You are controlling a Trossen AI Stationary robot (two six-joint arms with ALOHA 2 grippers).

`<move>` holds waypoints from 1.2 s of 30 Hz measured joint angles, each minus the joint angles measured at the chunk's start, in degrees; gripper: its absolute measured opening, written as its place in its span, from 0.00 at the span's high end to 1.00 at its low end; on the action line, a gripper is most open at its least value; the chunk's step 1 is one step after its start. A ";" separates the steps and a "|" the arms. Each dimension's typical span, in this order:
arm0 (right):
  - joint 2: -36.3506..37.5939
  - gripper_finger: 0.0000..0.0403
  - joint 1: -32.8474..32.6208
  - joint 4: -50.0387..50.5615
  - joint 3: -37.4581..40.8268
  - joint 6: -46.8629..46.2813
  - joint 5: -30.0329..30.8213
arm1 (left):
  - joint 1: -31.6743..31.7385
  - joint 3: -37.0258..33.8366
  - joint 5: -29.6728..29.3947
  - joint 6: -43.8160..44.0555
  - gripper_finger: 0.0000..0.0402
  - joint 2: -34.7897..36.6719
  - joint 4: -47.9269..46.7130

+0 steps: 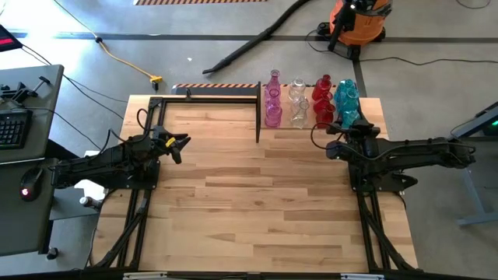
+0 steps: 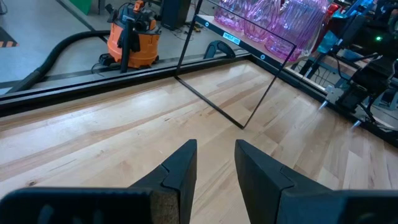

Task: Sort vases onto shelf
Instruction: Put the blue vase on the shelf aligned with the other blue vase

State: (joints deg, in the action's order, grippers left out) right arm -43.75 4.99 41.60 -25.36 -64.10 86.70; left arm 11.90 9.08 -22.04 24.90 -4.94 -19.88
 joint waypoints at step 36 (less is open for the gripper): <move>-0.11 0.12 2.51 -5.56 0.00 5.75 -1.81 | 0.02 0.00 0.00 -0.01 0.75 -0.01 0.00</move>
State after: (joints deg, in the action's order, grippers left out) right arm -43.86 7.51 36.05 -25.36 -58.34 84.88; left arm 11.92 9.08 -22.04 24.89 -4.95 -19.88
